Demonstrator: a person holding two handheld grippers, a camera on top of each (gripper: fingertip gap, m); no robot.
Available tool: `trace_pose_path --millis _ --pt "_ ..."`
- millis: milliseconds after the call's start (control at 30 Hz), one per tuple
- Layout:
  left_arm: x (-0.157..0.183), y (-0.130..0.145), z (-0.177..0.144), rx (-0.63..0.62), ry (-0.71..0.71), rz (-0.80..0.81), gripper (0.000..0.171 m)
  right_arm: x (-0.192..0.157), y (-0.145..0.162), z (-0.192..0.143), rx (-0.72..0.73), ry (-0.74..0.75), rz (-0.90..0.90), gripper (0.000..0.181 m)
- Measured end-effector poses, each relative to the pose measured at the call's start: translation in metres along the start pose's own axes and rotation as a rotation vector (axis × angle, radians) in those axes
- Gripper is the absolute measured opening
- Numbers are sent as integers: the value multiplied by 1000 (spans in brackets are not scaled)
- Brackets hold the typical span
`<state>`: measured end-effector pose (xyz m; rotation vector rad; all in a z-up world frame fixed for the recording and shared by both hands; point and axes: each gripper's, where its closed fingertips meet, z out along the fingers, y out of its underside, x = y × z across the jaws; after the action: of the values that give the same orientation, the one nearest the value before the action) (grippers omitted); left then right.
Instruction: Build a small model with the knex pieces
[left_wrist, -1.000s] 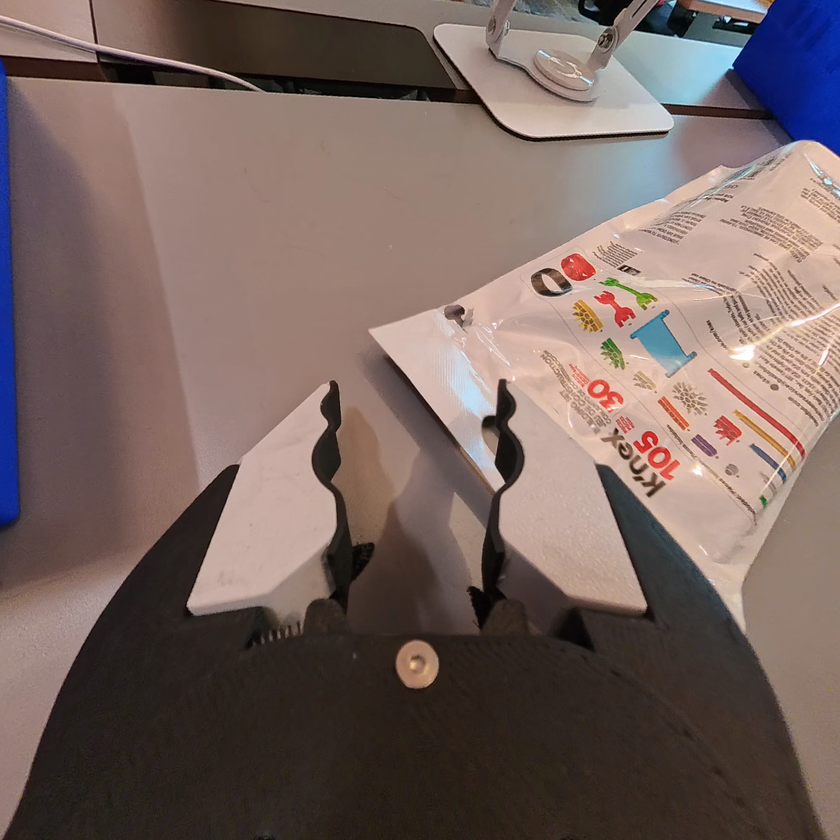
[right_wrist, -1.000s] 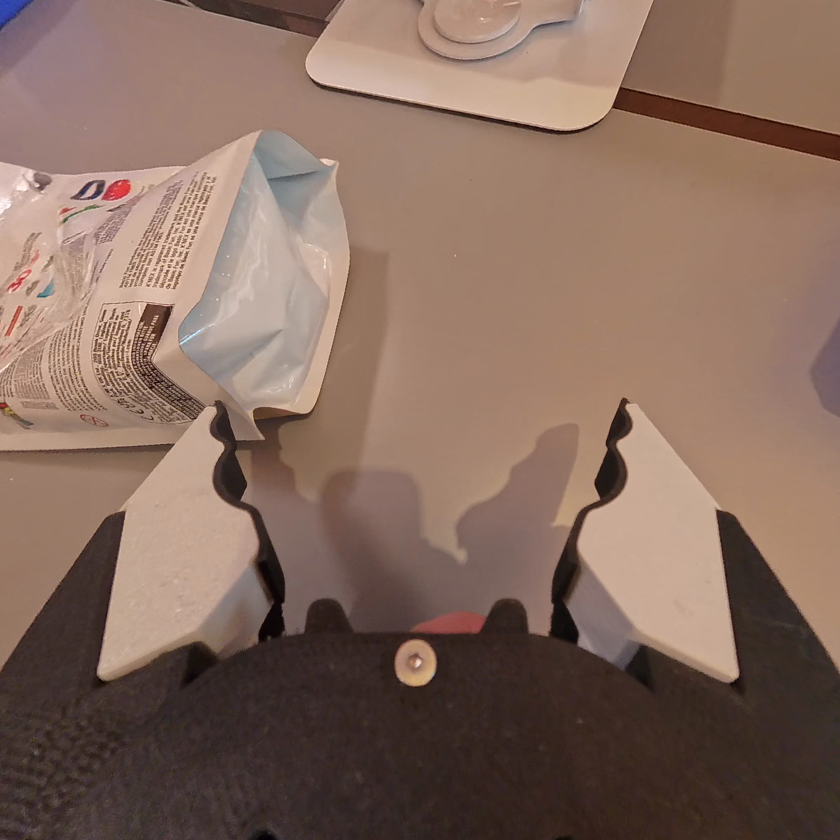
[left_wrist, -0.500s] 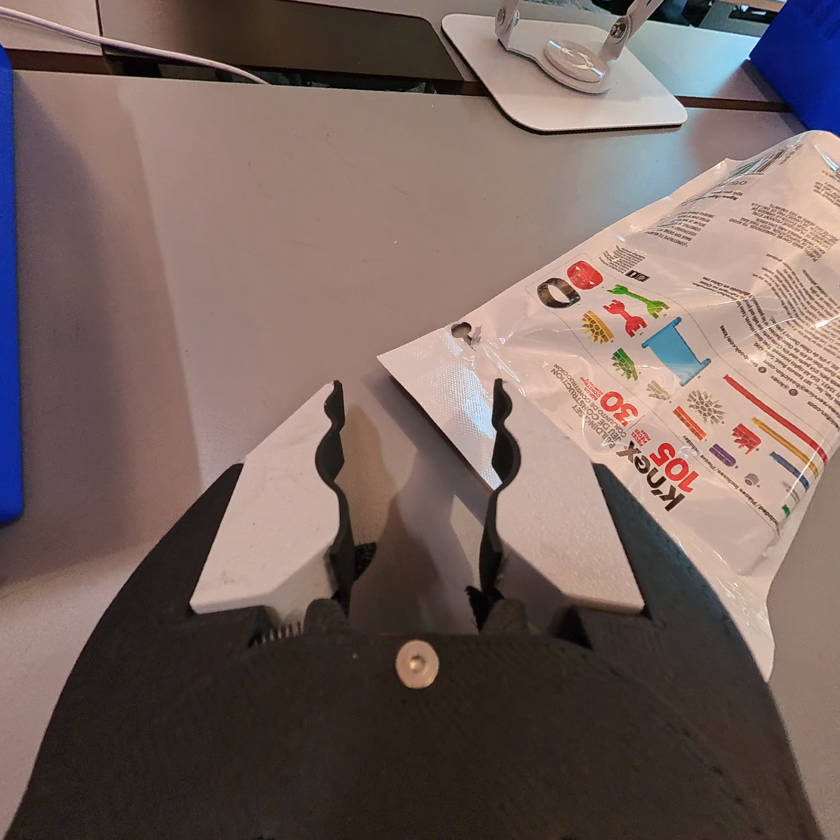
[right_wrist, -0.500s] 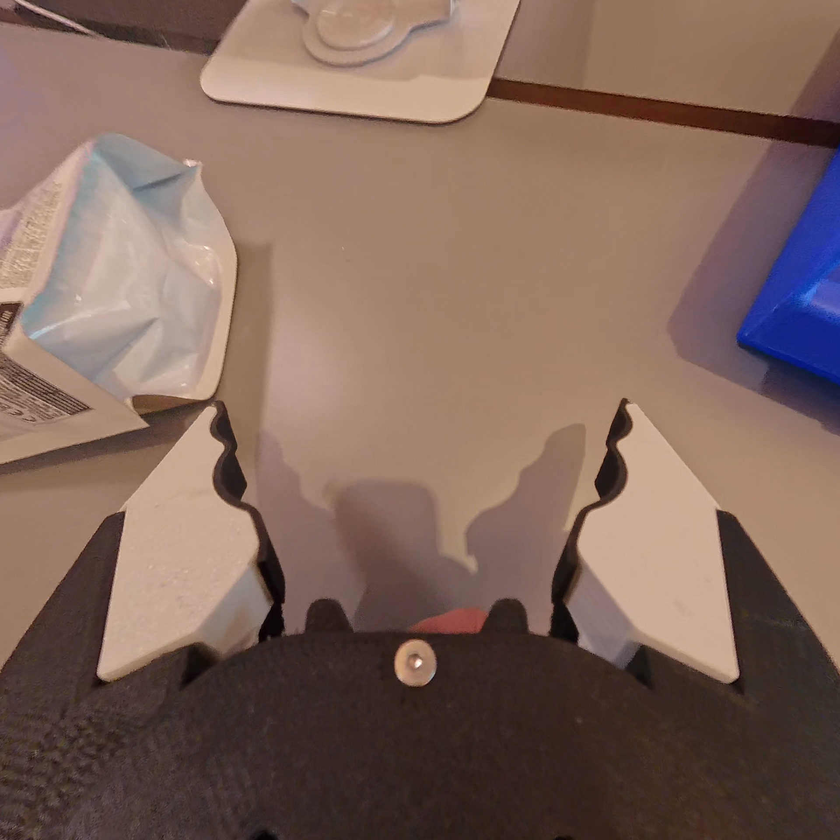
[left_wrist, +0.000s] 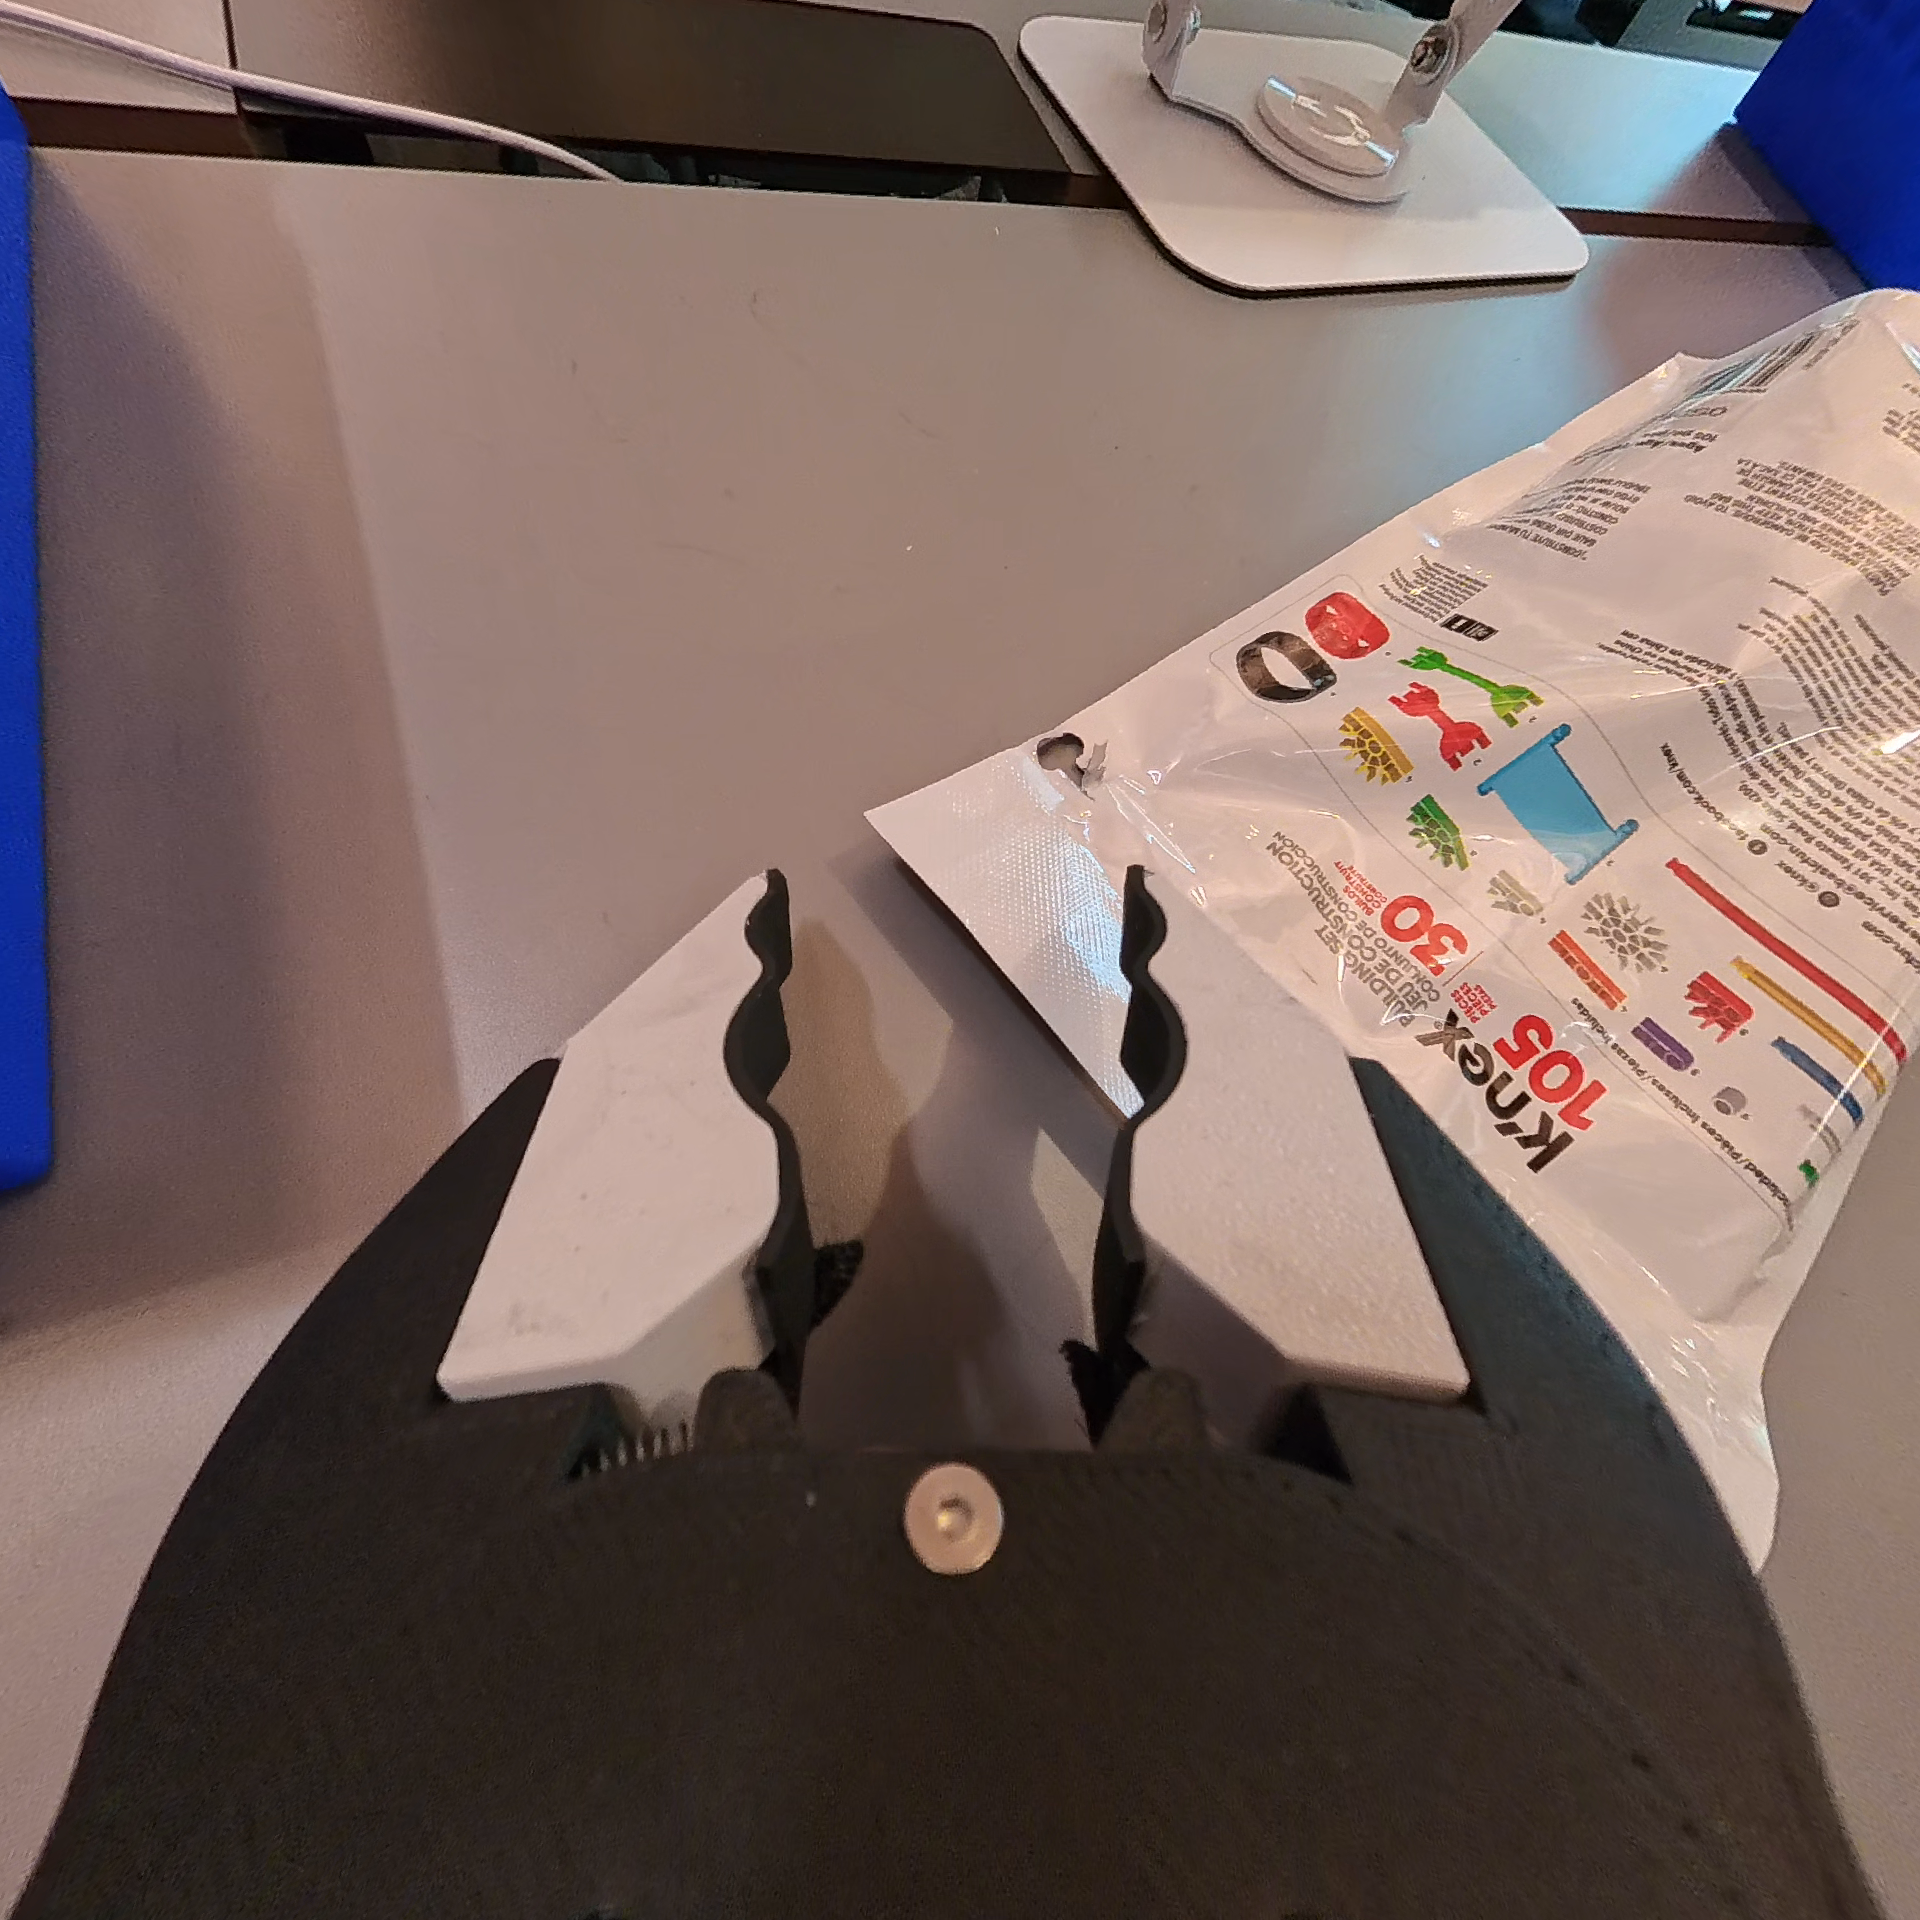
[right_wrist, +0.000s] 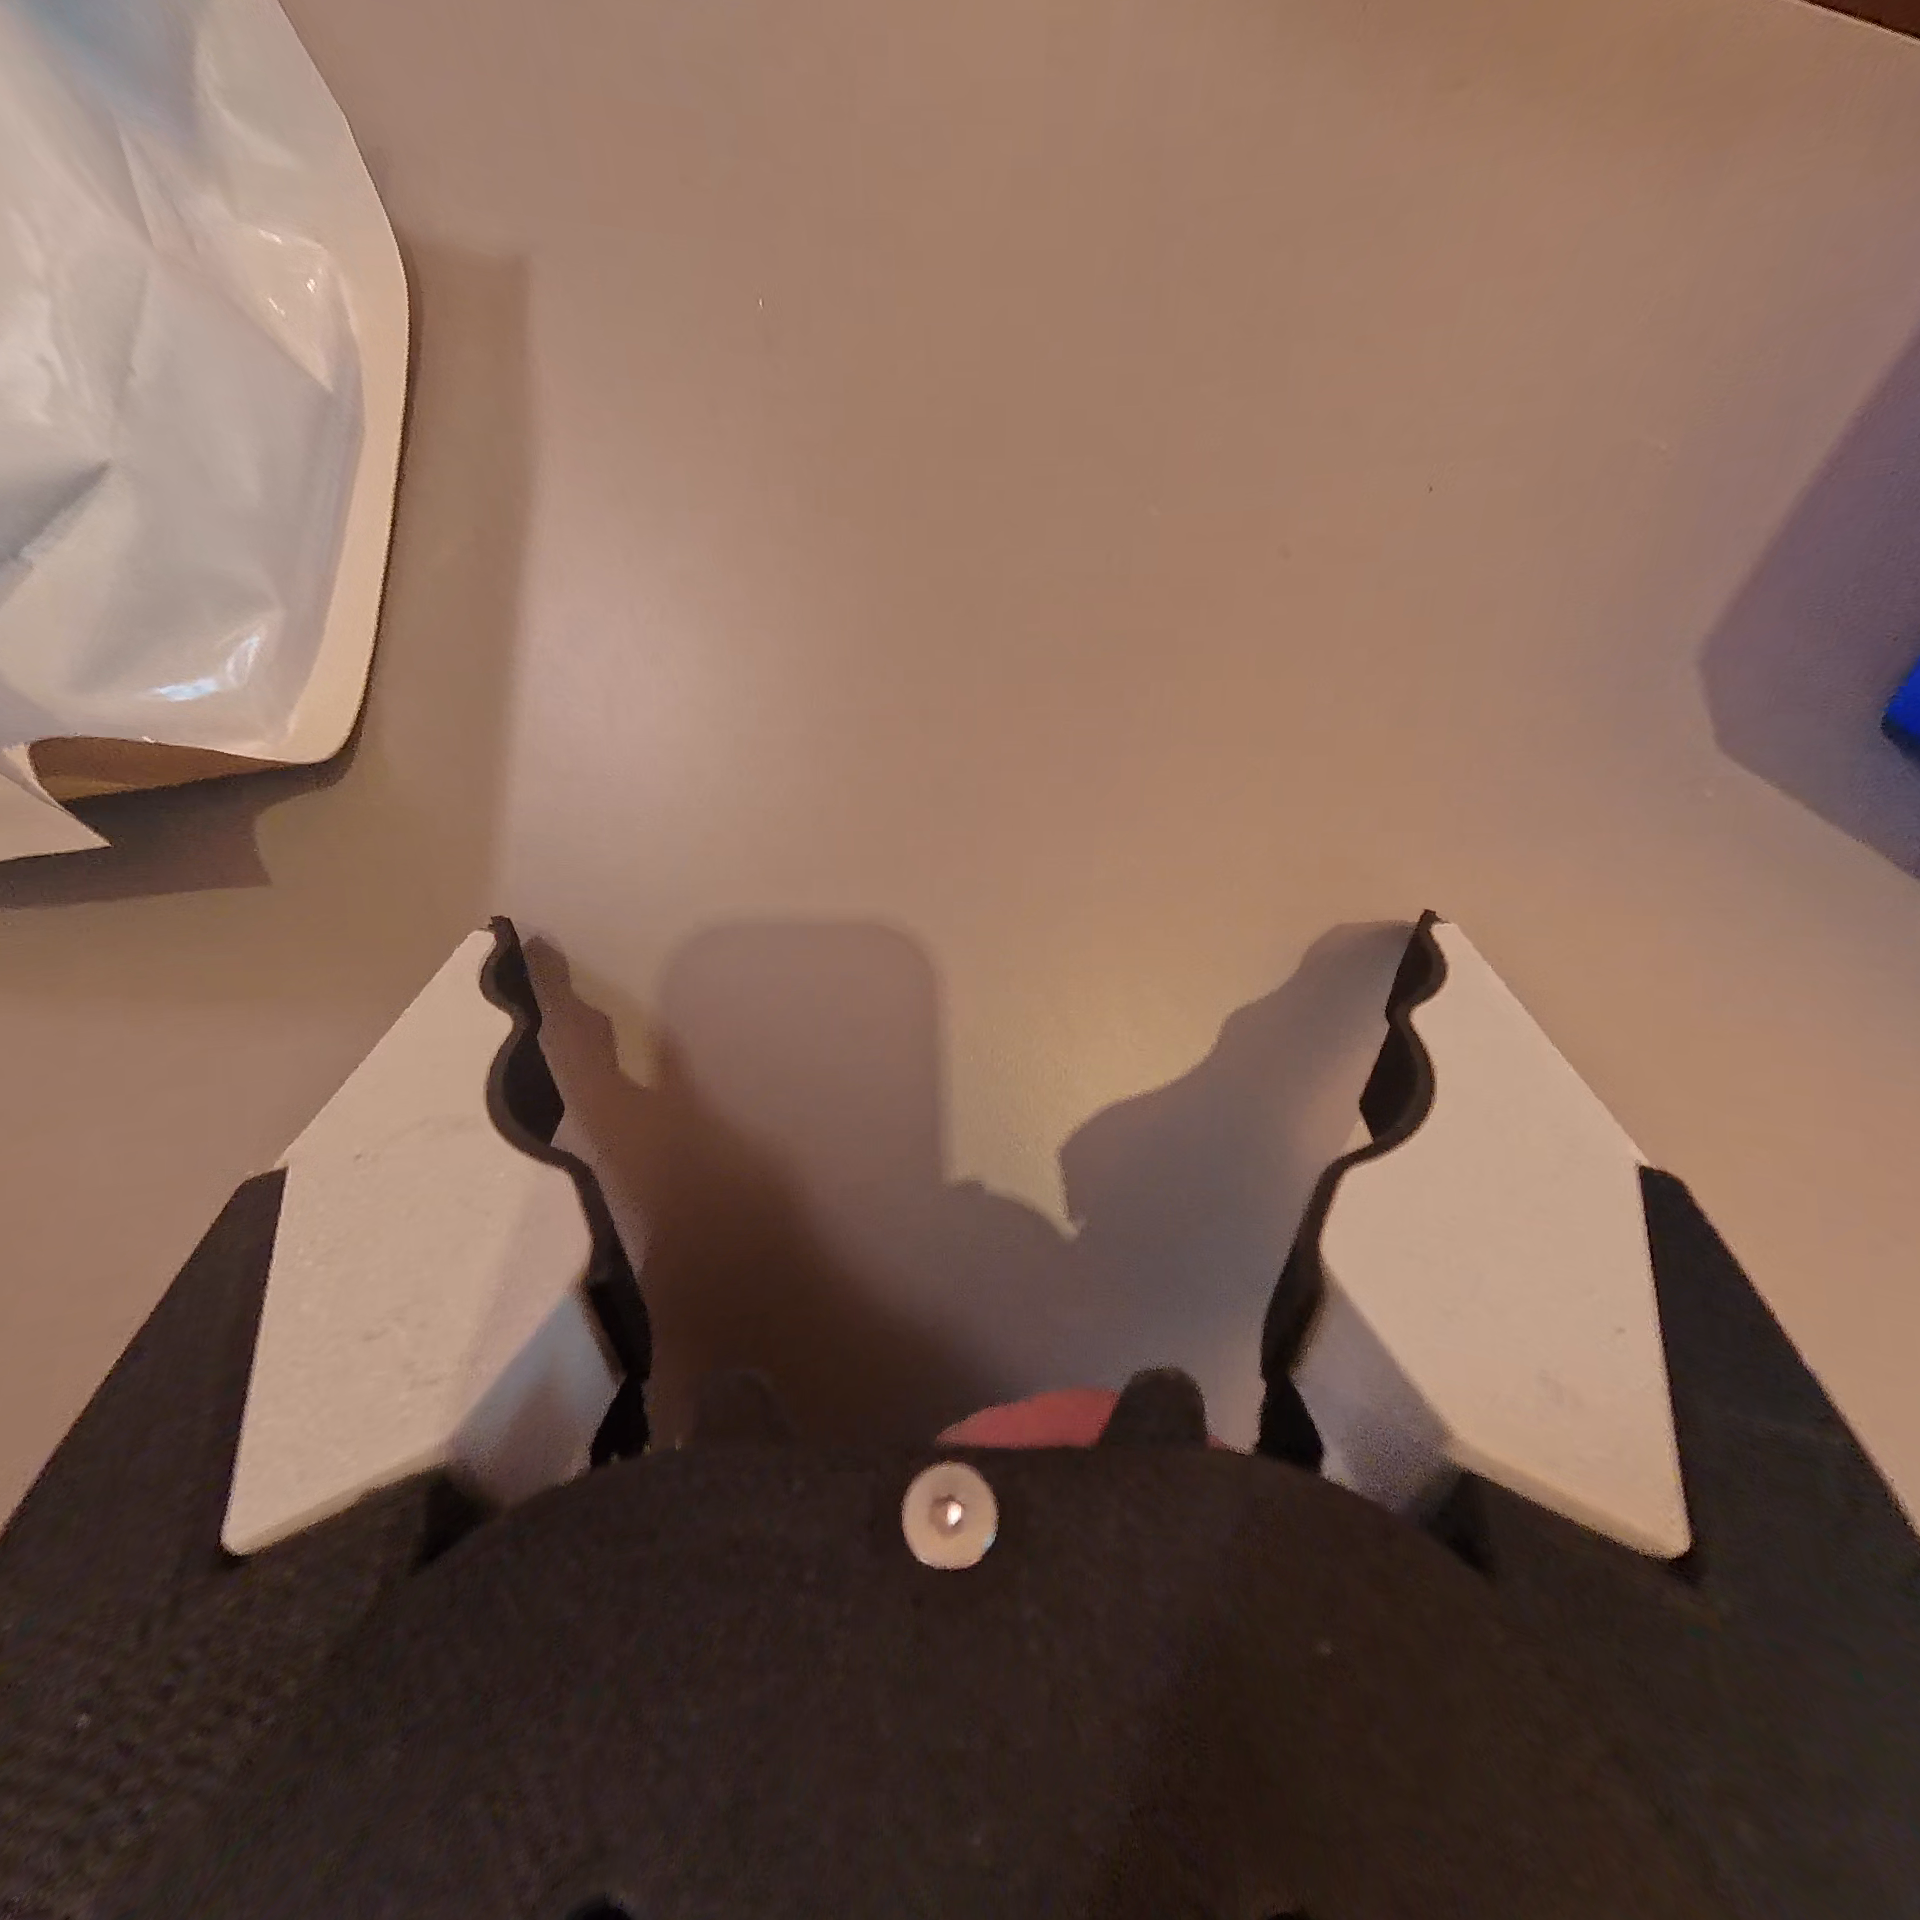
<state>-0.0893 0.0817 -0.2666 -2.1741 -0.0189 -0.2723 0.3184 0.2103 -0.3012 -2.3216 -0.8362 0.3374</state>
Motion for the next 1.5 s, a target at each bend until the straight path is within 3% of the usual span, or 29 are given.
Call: trace_pose_path --millis 1000,1100,1500 --pt "3 2 2 -17 19 5 55 -4 -7 4 44 13 -6 152" --pt "3 2 2 -17 20 4 55 -10 -8 2 60 2 -37 144" --pt "3 2 2 -22 22 3 55 -9 -6 -30 157 -14 -4 155"
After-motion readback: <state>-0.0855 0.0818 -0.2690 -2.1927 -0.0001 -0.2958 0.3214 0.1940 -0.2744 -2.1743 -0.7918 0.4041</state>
